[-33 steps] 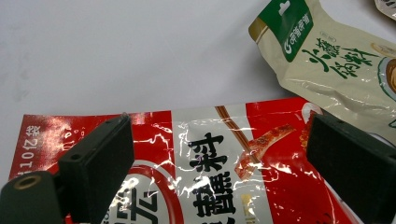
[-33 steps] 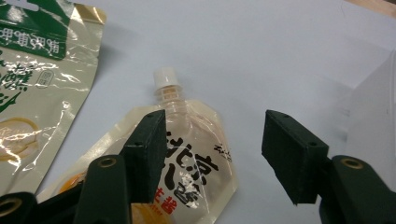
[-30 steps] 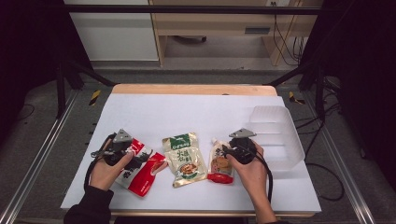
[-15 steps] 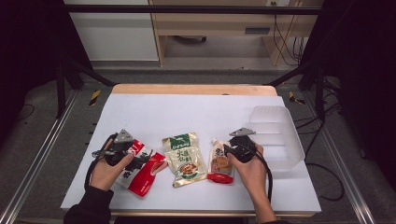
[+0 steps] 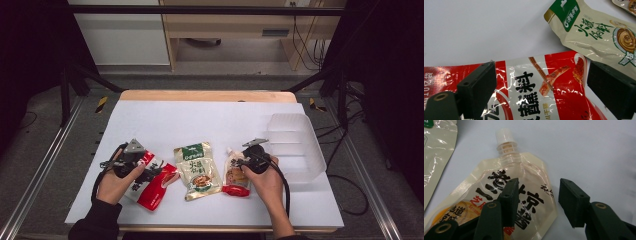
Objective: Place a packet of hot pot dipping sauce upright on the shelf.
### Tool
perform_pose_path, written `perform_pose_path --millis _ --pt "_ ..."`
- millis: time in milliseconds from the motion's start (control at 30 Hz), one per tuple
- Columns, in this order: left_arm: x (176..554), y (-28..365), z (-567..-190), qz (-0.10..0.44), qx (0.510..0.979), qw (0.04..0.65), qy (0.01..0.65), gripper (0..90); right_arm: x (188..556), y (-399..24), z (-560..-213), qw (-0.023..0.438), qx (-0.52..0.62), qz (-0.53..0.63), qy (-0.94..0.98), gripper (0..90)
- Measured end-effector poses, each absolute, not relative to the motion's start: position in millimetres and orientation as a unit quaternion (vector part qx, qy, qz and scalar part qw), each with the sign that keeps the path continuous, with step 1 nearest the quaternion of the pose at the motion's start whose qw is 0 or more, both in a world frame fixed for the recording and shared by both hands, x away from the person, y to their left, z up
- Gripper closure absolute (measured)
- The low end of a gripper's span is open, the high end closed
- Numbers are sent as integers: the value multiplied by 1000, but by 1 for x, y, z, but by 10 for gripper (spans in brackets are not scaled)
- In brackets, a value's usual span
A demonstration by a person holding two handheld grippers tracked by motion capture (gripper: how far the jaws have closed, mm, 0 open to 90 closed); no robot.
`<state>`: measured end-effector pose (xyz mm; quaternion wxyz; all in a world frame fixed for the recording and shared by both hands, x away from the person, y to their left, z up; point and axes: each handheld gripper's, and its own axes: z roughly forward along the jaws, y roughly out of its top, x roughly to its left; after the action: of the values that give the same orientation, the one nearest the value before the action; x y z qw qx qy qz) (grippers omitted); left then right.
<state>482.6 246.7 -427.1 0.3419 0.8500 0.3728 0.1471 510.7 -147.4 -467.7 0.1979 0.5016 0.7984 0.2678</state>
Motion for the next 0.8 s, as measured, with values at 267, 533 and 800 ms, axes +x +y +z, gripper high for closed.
perform_pose_path --millis 267,533,800 --pt "483 246 -427 145 851 342 371 94 508 -147 -468 197 497 265 803 672" --pt "483 244 -428 141 854 338 369 97 505 -145 -467 203 474 262 816 868" --pt "483 240 -424 140 861 330 361 99 486 -144 -433 232 435 298 817 900"
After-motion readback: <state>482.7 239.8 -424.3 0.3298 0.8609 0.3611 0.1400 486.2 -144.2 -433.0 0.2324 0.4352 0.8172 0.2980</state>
